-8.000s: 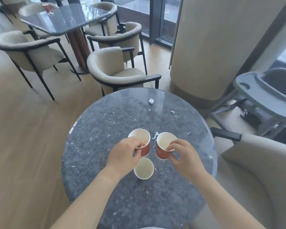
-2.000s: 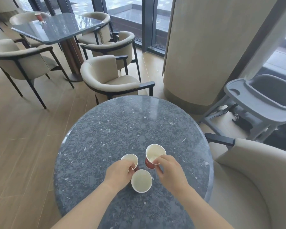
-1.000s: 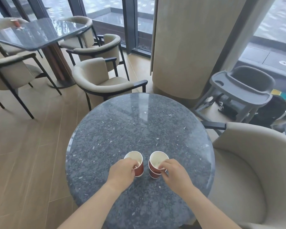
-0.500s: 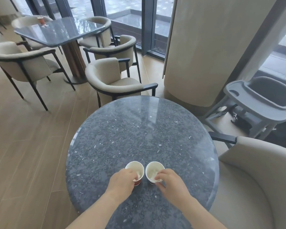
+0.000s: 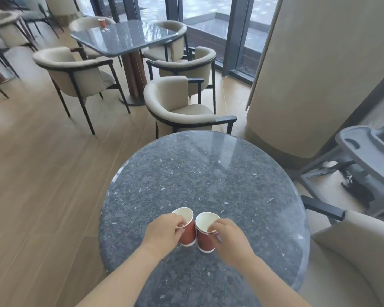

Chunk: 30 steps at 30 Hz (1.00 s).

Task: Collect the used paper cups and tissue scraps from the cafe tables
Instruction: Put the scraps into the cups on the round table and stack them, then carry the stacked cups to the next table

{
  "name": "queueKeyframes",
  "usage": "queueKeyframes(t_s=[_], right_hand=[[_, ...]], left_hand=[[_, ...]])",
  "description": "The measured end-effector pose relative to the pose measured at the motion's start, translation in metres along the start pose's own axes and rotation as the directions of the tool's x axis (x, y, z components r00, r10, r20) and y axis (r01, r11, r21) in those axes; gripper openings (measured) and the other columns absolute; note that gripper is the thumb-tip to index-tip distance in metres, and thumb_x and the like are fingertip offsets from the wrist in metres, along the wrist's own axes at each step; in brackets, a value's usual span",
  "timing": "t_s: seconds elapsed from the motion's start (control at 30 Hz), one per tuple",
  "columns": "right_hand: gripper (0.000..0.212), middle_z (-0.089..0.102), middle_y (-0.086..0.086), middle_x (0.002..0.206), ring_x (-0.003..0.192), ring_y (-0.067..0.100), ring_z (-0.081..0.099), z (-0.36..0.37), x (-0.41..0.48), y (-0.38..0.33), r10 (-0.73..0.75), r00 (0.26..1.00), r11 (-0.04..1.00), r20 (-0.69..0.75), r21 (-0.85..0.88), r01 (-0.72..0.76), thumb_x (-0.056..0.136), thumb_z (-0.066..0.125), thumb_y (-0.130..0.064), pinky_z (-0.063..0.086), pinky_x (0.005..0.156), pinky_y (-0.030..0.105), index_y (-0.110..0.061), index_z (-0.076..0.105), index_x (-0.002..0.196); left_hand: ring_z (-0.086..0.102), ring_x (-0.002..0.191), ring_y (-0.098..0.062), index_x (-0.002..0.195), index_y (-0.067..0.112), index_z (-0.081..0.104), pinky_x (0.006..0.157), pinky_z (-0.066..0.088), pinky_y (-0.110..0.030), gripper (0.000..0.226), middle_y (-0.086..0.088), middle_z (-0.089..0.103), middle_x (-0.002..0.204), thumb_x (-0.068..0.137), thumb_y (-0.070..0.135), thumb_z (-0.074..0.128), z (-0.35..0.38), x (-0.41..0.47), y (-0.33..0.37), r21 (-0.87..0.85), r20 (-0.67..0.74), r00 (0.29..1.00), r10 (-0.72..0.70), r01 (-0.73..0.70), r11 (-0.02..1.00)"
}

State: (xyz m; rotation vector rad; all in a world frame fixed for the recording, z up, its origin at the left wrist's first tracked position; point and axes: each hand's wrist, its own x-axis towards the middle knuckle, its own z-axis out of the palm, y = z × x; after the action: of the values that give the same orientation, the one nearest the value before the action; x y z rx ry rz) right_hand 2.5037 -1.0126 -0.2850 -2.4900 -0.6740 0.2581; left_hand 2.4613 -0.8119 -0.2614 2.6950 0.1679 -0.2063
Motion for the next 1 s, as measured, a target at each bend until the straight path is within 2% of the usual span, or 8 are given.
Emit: queueKeyframes(t_s=[0.23,0.4,0.53,0.8,1.0], right_hand=[[0.010,0.066,-0.004,0.096,0.096,0.018,0.054,-0.022,0.011,-0.036,-0.074,0.985,0.997,-0.154,0.025,0.079,0.087,0.058,-0.017,0.039,0.079,0.023,-0.015,0.066,0.092],[0.009,0.066,-0.003,0.097,0.095,0.018,0.056,-0.018,0.016,-0.080,-0.102,0.976,0.993,-0.192,0.034,0.110,0.084,0.062,-0.014,0.042,0.079,0.022,-0.015,0.066,0.092],[0.010,0.065,-0.003,0.100,0.095,0.015,0.055,-0.003,0.017,-0.121,-0.120,0.972,0.990,-0.200,0.049,0.133,0.084,0.063,-0.015,0.037,0.080,0.016,-0.016,0.066,0.093],[0.007,0.065,0.000,0.093,0.092,0.024,0.055,0.055,0.028,-0.226,-0.245,0.963,0.967,-0.109,0.046,0.251,0.083,0.062,-0.012,0.045,0.077,0.032,-0.014,0.064,0.089],[0.008,0.065,-0.004,0.092,0.090,0.020,0.055,0.115,0.034,-0.305,-0.343,0.939,0.934,-0.024,0.099,0.344,0.084,0.061,-0.014,0.046,0.074,0.031,-0.018,0.065,0.089]], left_hand=[[0.057,0.098,-0.013,0.099,0.030,0.063,0.078,0.047,-0.030,0.018,0.011,0.064,0.102,0.085,0.022,0.054,-0.038,0.002,-0.010,-0.053,-0.095,0.992,0.083,-0.089,0.995],[0.059,0.099,-0.014,0.103,0.028,0.063,0.082,0.049,-0.034,0.021,0.010,0.065,0.105,0.085,0.022,0.056,-0.061,-0.020,-0.034,-0.098,-0.132,0.988,0.082,-0.095,0.991],[0.060,0.092,-0.014,0.096,0.029,0.064,0.077,0.050,-0.034,0.018,0.009,0.066,0.098,0.083,0.019,0.056,-0.085,-0.046,-0.069,-0.127,-0.177,0.981,0.076,-0.099,0.987],[0.060,0.090,-0.013,0.096,0.029,0.064,0.075,0.049,-0.033,0.018,0.011,0.066,0.097,0.082,0.021,0.056,-0.119,-0.116,-0.159,-0.164,-0.238,0.969,-0.061,0.022,0.986],[0.060,0.081,-0.017,0.087,0.019,0.065,0.073,0.049,-0.036,0.012,0.007,0.066,0.087,0.080,0.015,0.057,-0.139,-0.179,-0.238,-0.269,-0.286,0.934,-0.215,0.137,0.953]])
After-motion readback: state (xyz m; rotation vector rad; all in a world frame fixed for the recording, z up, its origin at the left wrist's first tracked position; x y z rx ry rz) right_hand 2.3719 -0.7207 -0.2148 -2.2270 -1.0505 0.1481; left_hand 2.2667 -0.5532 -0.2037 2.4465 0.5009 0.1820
